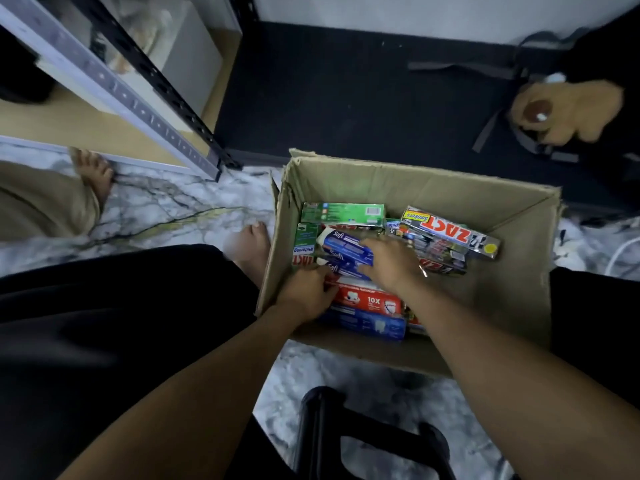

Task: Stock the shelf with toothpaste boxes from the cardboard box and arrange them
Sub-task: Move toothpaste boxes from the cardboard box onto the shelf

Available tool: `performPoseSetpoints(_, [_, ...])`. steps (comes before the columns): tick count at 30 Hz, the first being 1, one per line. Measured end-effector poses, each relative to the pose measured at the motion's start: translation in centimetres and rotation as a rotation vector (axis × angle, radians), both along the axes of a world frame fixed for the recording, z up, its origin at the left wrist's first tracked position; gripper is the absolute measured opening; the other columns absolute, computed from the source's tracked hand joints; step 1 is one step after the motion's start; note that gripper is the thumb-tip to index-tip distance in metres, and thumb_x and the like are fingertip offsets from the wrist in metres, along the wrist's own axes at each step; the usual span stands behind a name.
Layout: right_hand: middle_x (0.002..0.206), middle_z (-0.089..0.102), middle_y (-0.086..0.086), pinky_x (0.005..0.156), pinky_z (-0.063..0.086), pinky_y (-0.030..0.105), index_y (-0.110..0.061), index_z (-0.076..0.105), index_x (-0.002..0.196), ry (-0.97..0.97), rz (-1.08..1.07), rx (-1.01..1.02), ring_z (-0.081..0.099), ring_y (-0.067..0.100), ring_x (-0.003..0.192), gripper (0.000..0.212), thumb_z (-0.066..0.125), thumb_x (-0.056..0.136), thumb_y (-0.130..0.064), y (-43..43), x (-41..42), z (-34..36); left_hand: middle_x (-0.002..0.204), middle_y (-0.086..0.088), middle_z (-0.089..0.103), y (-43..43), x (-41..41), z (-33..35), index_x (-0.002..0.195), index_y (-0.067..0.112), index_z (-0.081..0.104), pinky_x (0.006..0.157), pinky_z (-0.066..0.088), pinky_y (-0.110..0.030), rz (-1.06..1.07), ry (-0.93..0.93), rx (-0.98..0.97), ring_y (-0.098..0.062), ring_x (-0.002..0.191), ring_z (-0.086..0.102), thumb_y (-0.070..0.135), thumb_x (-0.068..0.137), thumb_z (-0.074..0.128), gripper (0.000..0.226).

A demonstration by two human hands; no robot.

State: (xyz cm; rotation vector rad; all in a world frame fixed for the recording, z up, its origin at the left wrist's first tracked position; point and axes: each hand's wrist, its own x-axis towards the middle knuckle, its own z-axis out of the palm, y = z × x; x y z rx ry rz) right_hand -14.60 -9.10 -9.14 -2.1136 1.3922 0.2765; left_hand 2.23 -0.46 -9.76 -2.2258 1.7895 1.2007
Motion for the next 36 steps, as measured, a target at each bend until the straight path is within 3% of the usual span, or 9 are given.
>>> performPoseSetpoints(8, [0.144, 0.049, 0.009, 0.103, 0.045, 0.044, -0.027, 0.042, 0.147, 0.003, 0.010, -0.008, 0.046, 0.031, 0.129, 0.059, 0.065, 0.093, -0.029, -0.1, -1.2, -0.2, 0.124, -0.006, 0.064, 0.0, -0.3, -1.1, 0.124, 0.018, 0.061, 0.093, 0.050, -0.034, 0.012, 0.035, -0.021, -0.023, 0.108, 0.061, 0.037, 0.093, 0.062, 0.036])
performPoseSetpoints(13, [0.152, 0.040, 0.005, 0.111, 0.037, 0.046, -0.028, 0.034, 0.152, -0.046, -0.083, 0.007, 0.036, 0.029, 0.138, 0.062, 0.060, 0.096, -0.031, 0.0, -4.2, 0.5, 0.132, -0.007, 0.061, -0.9, -0.8, -1.5, 0.130, 0.022, 0.057, 0.099, 0.047, -0.038, -0.072, 0.066, 0.026, -0.025, 0.116, 0.058, 0.041, 0.093, 0.062, 0.043])
performPoseSetpoints(19, [0.134, 0.051, 0.002, 0.097, 0.043, 0.046, -0.029, 0.038, 0.149, -0.055, -0.092, -0.152, 0.043, 0.025, 0.122, 0.056, 0.058, 0.096, -0.033, 1.8, -7.6, 1.3, 0.134, -0.005, 0.055, -1.5, -0.7, -1.4, 0.129, 0.028, 0.056, 0.103, 0.042, -0.045, -0.158, 0.073, 0.084, -0.025, 0.121, 0.053, 0.045, 0.091, 0.063, 0.043])
performPoseSetpoints(23, [0.132, 0.052, 0.007, 0.088, 0.043, 0.046, -0.024, 0.049, 0.142, -0.037, -0.217, -0.291, 0.047, 0.032, 0.115, 0.050, 0.060, 0.094, -0.026, 3.5, -10.0, 0.9, 0.134, -0.002, 0.058, -1.2, -0.7, -1.3, 0.127, 0.030, 0.056, 0.103, 0.042, -0.043, -0.187, 0.060, 0.096, -0.025, 0.119, 0.055, 0.046, 0.089, 0.065, 0.042])
performPoseSetpoints(30, [0.134, 0.046, 0.012, 0.094, 0.047, 0.050, -0.023, 0.040, 0.147, -0.019, -0.317, -0.161, 0.042, 0.034, 0.123, 0.055, 0.057, 0.096, -0.030, 3.8, -11.5, -0.5, 0.129, 0.003, 0.063, -1.1, -0.6, -1.1, 0.117, 0.033, 0.056, 0.100, 0.039, -0.036, -0.197, 0.058, 0.099, -0.022, 0.118, 0.055, 0.046, 0.087, 0.068, 0.035])
performPoseSetpoints(36, [0.142, 0.043, 0.012, 0.101, 0.045, 0.045, -0.027, 0.027, 0.154, -0.030, -0.357, -0.080, 0.039, 0.032, 0.131, 0.066, 0.057, 0.096, -0.036, 3.1, -11.3, -1.3, 0.131, 0.008, 0.060, -1.4, -0.4, -1.2, 0.120, 0.037, 0.055, 0.107, 0.029, -0.046, -0.274, 0.009, 0.059, -0.021, 0.124, 0.048, 0.044, 0.083, 0.073, 0.042])
